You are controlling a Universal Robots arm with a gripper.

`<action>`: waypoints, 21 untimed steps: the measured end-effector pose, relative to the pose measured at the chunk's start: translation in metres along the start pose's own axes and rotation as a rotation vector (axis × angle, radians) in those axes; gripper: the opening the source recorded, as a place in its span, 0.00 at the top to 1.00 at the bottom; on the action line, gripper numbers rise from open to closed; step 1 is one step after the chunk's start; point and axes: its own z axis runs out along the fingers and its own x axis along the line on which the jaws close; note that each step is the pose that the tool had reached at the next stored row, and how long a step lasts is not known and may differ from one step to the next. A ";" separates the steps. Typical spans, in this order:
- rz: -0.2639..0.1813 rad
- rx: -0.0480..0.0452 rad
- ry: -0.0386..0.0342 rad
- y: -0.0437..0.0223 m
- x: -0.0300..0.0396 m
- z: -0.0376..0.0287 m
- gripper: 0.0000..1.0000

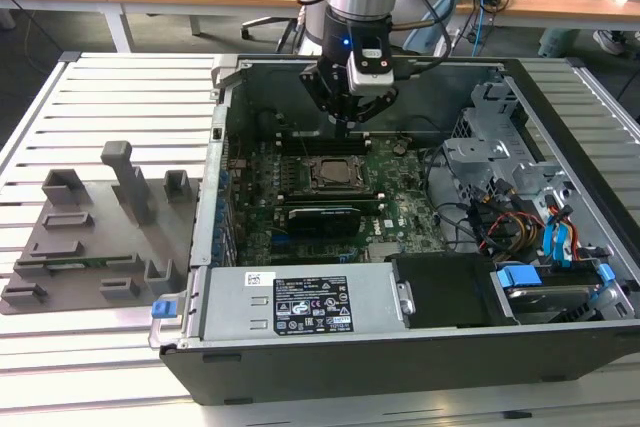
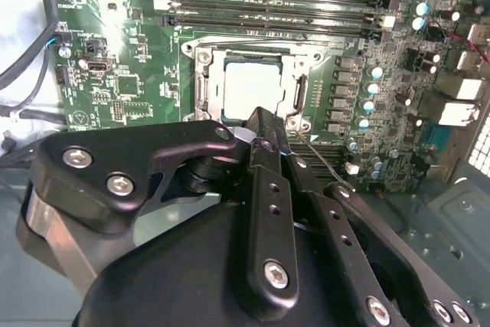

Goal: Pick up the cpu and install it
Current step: 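Install the first cpu locking lever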

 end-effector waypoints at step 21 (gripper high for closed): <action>-0.166 -0.0024 -0.0139 0.0000 0.0000 0.0000 0.89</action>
